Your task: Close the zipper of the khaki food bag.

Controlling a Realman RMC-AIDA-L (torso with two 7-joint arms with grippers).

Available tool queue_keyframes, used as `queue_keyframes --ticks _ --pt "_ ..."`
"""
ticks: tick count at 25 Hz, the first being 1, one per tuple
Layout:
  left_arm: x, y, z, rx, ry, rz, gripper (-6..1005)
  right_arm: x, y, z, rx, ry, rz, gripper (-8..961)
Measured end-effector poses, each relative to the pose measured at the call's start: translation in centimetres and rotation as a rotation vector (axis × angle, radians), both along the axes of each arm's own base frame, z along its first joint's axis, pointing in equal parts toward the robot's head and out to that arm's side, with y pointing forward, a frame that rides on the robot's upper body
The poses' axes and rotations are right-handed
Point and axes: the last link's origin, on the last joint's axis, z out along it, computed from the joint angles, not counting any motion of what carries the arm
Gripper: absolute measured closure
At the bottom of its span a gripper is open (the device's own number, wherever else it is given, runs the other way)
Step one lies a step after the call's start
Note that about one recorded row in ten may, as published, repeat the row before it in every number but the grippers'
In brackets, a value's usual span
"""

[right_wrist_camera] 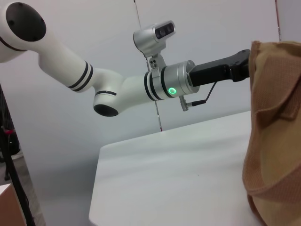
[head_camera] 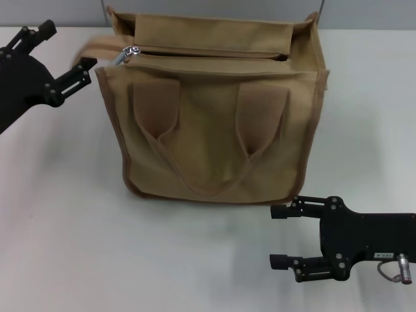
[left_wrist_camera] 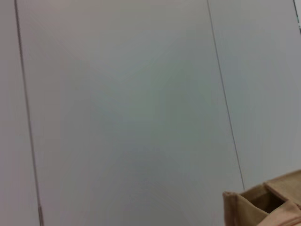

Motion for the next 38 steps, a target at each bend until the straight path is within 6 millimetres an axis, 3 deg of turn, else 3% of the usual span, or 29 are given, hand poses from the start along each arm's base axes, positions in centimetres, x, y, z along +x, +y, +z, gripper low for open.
queue_keyframes --ticks 10,15,18,22,28,31,33,38 --pt "0.6 0.0 -1.0 0.053 0.045 -0.050 214 0.0 0.0 -0.1 -0.001 0.001 -0.004 161" --pt "0.6 -0.2 -0.9 0.063 0.029 -0.049 434 0.0 -0.1 0.0 -0.004 0.005 -0.002 162" --pt "0.6 -0.4 -1.1 0.059 0.017 -0.053 636 0.0 -0.1 0.0 -0.004 0.007 -0.003 162" --pt "0.8 -0.7 -1.2 0.054 0.000 -0.066 721 -0.7 -0.3 0.5 -0.015 0.071 -0.008 162" --pt "1.1 -1.0 -1.4 0.052 -0.036 -0.076 849 -3.6 -1.0 3.2 -0.093 0.313 0.045 162" --pt "1.4 -1.1 -1.5 0.066 -0.092 -0.073 924 -5.3 0.1 6.0 -0.082 0.519 -0.012 162" --pt "1.5 -1.2 -1.5 0.070 -0.111 -0.076 979 -5.6 0.6 6.5 -0.076 0.558 -0.036 162" --pt "1.8 -1.4 -1.6 0.075 -0.146 -0.083 979 -8.1 4.3 7.4 -0.164 0.647 -0.193 162"
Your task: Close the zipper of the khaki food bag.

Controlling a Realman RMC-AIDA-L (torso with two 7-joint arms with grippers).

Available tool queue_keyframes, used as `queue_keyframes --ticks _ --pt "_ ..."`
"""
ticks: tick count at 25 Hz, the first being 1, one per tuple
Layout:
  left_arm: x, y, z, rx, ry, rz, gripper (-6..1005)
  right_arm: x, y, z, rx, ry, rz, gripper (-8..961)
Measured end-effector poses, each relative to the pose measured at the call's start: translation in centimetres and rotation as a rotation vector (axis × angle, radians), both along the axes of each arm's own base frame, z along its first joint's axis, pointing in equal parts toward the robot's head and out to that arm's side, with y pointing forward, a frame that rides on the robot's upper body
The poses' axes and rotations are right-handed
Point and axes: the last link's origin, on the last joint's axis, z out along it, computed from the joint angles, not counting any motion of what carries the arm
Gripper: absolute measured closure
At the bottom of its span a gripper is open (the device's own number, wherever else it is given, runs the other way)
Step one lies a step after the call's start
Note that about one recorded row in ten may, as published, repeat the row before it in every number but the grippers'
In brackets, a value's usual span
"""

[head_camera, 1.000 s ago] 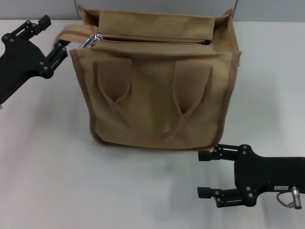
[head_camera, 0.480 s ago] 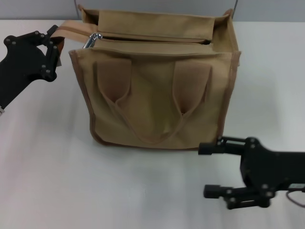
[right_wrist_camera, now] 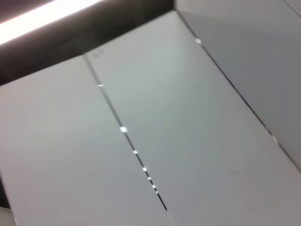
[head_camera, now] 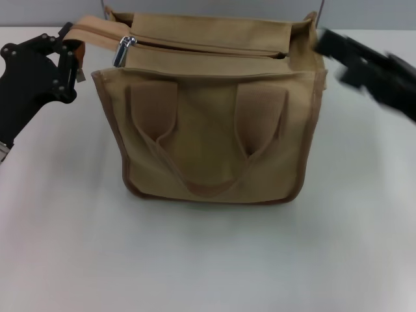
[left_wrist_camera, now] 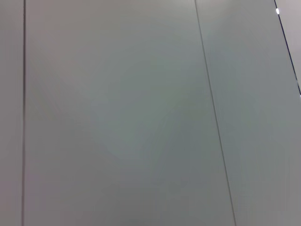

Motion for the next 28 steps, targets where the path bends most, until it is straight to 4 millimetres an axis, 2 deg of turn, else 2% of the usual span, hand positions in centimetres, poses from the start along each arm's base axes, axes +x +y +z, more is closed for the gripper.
queue_keyframes --ticks 2,3,4,8,11,12,15,18,28 --pt "0.2 -0.1 0.0 0.001 -0.016 -0.009 979 -1.4 1.6 -0.5 -0.069 -0.021 -0.023 162" --pt "0.3 -0.2 -0.1 0.000 -0.022 -0.018 979 -2.8 3.1 -1.5 -0.121 -0.059 -0.049 162" --pt "0.4 -0.3 -0.1 0.000 -0.028 -0.026 979 -2.8 3.1 -1.5 -0.121 -0.059 -0.049 162" --pt "0.9 -0.5 -0.3 -0.002 -0.046 -0.051 979 -4.9 5.5 -3.3 -0.192 -0.128 -0.112 161" --pt "1.2 -0.5 -0.4 -0.003 -0.053 -0.062 979 -6.9 7.1 -5.2 -0.262 -0.202 -0.151 161" --pt "1.2 -0.5 -0.4 -0.003 -0.053 -0.062 979 -6.9 7.1 -5.2 -0.262 -0.202 -0.151 161" --pt "1.6 -0.6 -0.4 0.001 -0.072 -0.083 978 -8.5 8.1 -7.2 -0.287 -0.307 -0.166 161" --pt "1.8 -0.6 -0.1 0.011 -0.084 -0.098 978 -8.9 8.6 -8.0 -0.281 -0.356 -0.181 161" --pt "2.5 -0.8 0.0 0.009 -0.105 -0.147 978 -9.8 9.4 -9.4 -0.264 -0.433 -0.202 161"
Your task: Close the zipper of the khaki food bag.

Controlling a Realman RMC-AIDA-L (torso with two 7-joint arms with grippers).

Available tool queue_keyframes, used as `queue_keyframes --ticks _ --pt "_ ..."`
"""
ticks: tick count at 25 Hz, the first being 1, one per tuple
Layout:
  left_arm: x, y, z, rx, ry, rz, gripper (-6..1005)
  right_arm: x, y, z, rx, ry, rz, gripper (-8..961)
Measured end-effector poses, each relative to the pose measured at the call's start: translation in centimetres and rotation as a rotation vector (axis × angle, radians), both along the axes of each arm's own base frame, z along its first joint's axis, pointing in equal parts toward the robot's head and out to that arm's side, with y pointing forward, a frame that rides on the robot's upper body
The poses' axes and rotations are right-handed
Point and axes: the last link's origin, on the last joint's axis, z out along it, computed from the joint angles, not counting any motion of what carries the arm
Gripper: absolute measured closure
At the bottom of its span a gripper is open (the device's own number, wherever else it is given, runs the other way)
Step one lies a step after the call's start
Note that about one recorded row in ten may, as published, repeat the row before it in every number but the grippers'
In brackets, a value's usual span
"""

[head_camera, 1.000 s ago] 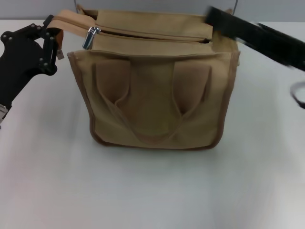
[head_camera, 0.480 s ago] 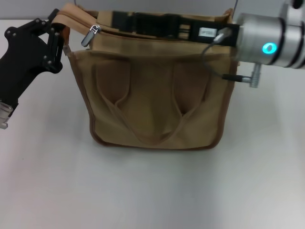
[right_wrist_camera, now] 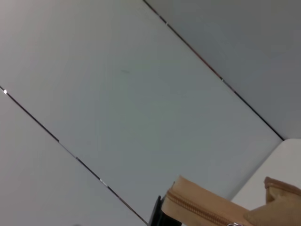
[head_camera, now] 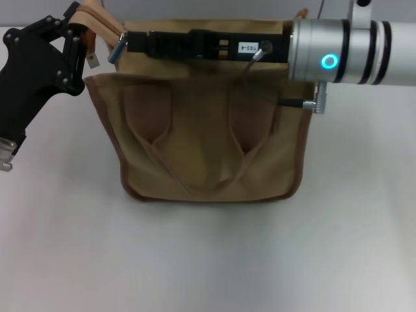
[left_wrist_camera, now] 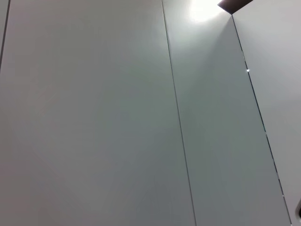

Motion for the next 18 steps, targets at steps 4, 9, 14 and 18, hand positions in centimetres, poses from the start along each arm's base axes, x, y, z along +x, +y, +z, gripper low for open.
queue_keyframes --ticks 4,9,14,18 --pt "0.30 0.19 -0.15 -0.002 -0.002 -0.008 978 -0.39 0.17 -0.47 -0.003 -0.030 0.006 163" --pt "0.46 0.30 -0.16 -0.002 -0.002 -0.014 978 -0.57 0.37 -0.79 0.003 -0.054 0.008 165" --pt "0.58 0.30 -0.27 -0.006 -0.005 -0.018 979 -0.54 0.60 -1.06 0.010 -0.079 -0.001 174" --pt "0.71 0.25 -0.41 -0.011 -0.011 -0.023 979 -0.95 0.77 -1.04 0.016 -0.084 0.008 187"
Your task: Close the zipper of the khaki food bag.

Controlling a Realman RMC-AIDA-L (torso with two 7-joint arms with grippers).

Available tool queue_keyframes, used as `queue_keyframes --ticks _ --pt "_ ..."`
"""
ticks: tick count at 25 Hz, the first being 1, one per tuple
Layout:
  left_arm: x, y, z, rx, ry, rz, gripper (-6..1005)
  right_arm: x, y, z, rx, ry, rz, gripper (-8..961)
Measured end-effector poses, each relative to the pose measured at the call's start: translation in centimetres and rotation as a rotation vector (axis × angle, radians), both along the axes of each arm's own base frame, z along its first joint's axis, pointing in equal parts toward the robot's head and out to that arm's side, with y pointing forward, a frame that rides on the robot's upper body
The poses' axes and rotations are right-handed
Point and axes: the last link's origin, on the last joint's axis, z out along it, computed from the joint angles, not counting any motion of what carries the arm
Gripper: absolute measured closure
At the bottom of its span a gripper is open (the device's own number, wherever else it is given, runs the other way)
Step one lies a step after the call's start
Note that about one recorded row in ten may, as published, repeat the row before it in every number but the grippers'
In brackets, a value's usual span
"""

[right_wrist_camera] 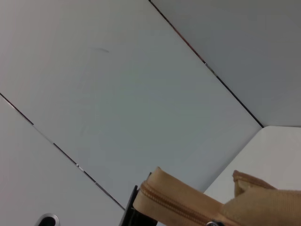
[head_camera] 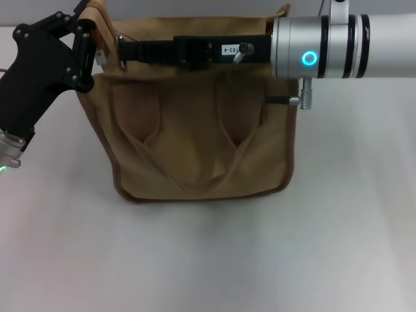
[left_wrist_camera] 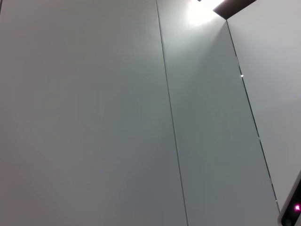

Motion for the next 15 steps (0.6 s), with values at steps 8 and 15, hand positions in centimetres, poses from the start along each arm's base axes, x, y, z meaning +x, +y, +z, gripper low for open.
queue_keyframes --ticks 8,15 --pt "-0.03 0.00 0.05 0.003 -0.001 0.002 978 -0.27 0.02 -0.33 0.035 -0.062 0.059 432" --pt "-0.08 0.05 0.05 0.002 0.001 0.005 979 -0.20 0.19 -0.45 0.080 -0.083 0.096 592"
